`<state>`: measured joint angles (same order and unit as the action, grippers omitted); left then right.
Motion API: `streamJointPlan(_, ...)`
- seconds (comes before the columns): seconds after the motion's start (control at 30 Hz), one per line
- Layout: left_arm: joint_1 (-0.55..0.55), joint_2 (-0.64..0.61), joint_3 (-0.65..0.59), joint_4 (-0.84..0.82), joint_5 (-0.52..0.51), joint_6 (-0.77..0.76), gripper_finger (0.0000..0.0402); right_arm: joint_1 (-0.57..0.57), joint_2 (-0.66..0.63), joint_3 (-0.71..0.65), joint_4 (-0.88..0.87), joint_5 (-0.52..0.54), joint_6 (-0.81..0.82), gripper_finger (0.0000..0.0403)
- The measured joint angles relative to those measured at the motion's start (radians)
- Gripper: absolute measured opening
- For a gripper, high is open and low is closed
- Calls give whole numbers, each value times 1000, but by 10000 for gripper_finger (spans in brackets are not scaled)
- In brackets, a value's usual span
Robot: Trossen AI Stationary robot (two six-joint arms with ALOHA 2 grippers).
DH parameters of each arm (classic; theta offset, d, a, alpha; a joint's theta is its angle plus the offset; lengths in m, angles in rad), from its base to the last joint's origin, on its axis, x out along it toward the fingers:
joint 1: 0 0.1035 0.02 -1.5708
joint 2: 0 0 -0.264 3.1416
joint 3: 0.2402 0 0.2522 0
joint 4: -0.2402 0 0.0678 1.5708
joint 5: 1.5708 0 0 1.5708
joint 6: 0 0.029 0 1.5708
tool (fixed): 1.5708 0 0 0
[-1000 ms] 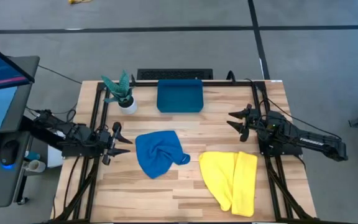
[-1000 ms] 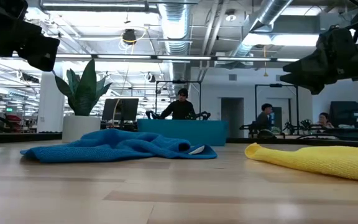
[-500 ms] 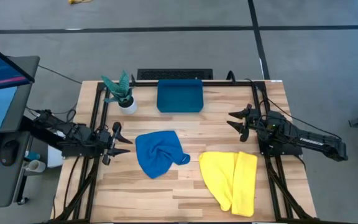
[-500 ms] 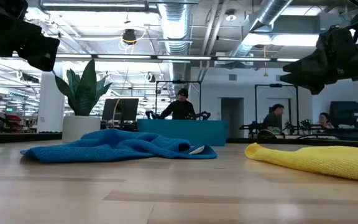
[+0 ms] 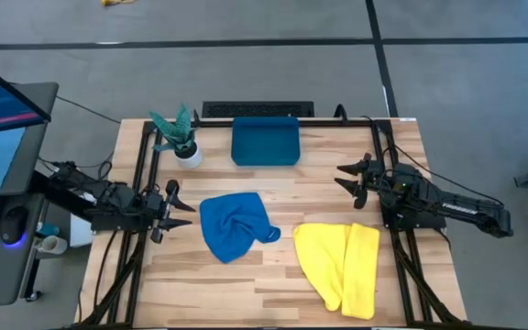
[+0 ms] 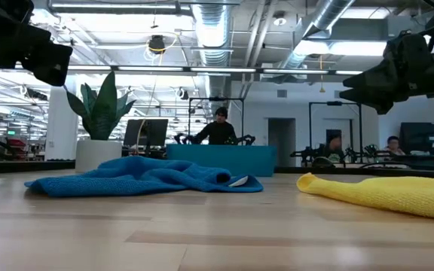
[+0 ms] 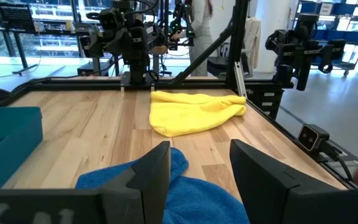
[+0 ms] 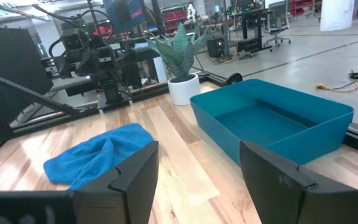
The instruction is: Roll microfiber towels into tight, uniform cylinder then place into a basket
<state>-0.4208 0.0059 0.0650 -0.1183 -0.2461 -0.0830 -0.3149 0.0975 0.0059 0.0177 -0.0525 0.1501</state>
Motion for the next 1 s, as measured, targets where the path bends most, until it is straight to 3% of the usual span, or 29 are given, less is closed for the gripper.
streamJointPlan(0.37, 0, 0, -2, 13, -1, 129, 159, 0, 0, 0, 0, 0, 0, 244)
streamJointPlan(0.73, 0, 0, -3, 35, -5, 87, 159, 0, 0, 0, 0, 0, 0, 244)
streamJointPlan(0.87, 0, 0, -3, 38, -89, 119, 159, 0, 0, 0, 0, 0, 0, 244)
streamJointPlan(1.0, 0, 0, -2, 38, -217, 56, 159, 0, 0, 0, 0, 0, 0, 244)
